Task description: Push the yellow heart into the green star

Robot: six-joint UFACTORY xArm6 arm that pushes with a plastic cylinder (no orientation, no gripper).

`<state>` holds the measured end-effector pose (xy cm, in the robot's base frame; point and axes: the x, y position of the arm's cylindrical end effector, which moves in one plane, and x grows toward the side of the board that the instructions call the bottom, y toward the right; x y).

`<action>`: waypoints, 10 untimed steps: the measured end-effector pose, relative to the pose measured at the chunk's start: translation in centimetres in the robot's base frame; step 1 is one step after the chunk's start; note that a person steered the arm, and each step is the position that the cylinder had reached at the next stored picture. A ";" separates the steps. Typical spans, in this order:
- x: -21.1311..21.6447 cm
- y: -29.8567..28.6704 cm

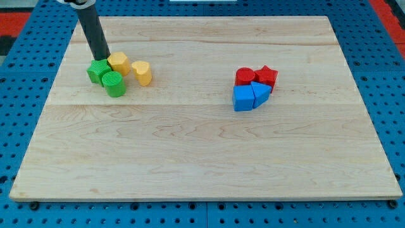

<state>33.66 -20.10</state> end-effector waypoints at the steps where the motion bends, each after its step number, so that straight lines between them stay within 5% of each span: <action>1: -1.2 0.2; 3: -2.8 8.7; 7: 2.0 5.9; 10: 4.2 12.5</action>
<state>37.84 -7.58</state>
